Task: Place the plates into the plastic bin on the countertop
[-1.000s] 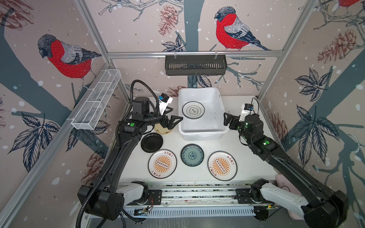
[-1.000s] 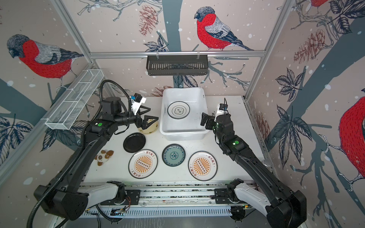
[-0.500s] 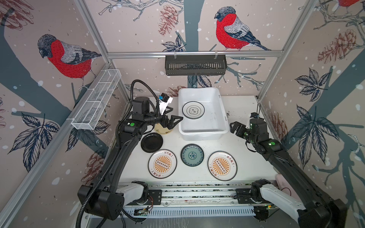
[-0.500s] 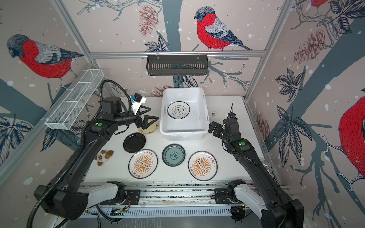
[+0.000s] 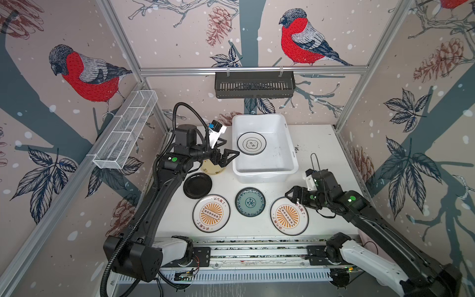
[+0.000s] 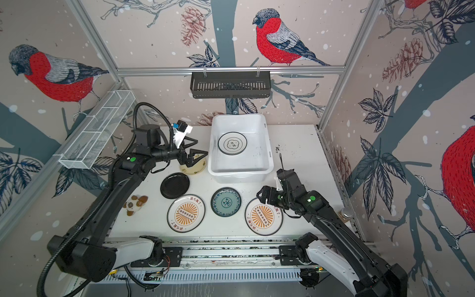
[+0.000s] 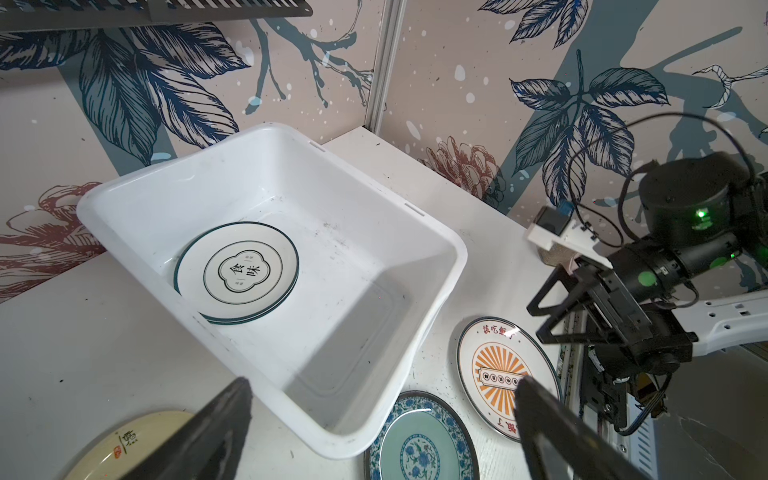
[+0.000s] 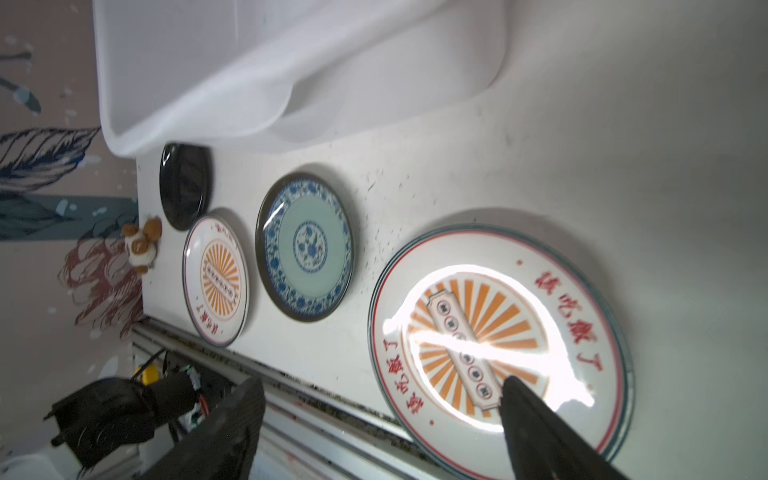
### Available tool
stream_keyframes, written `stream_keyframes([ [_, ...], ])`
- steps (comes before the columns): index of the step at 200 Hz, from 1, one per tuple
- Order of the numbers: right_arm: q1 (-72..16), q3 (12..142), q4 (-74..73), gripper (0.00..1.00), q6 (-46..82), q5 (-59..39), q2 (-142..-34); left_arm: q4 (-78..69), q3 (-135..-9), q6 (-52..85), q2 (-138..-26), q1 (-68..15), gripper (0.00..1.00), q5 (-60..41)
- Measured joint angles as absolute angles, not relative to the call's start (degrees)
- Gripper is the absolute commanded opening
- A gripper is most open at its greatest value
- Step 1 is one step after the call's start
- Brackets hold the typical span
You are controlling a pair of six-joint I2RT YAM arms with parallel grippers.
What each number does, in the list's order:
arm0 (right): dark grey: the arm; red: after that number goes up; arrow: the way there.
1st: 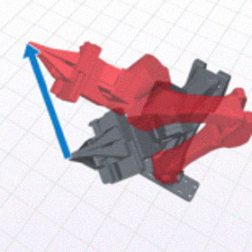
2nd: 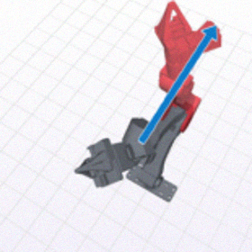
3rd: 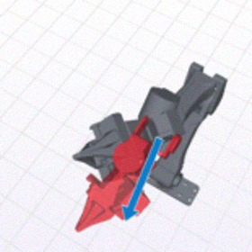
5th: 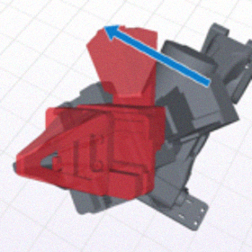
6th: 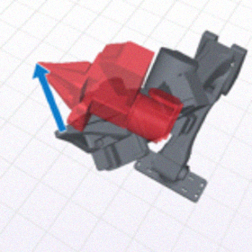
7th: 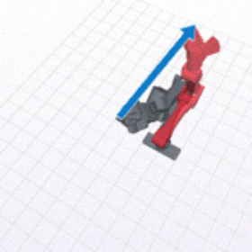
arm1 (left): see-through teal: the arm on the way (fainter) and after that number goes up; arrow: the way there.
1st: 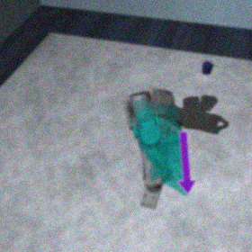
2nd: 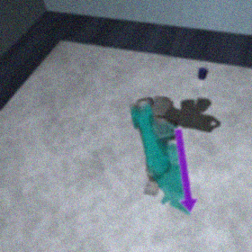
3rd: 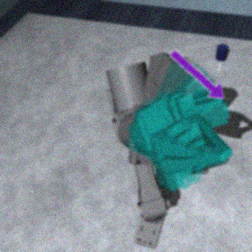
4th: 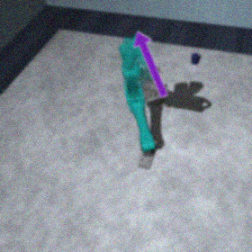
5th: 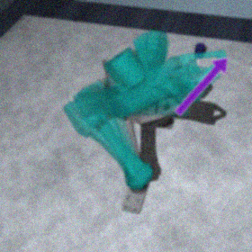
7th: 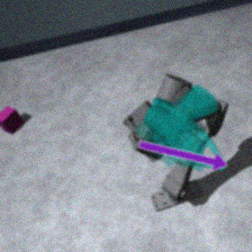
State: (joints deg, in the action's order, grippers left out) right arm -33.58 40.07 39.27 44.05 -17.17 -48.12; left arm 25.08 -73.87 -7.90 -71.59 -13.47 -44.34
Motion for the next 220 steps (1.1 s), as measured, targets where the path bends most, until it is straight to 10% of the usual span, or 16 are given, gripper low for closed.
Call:
stream_keyframes([
  [81,-58.33,31.07,27.49,0.86,56.25,-21.04,-51.31,25.06,-73.87,-7.88,-71.9,-13.67,0.97,-44.34],
  [220,-63.9,29.17,13.98,0.82,61.45,-17.28,-66.43,25.06,-73.52,-7.88,-71.48,-13.76,0.97,-44.34],
])
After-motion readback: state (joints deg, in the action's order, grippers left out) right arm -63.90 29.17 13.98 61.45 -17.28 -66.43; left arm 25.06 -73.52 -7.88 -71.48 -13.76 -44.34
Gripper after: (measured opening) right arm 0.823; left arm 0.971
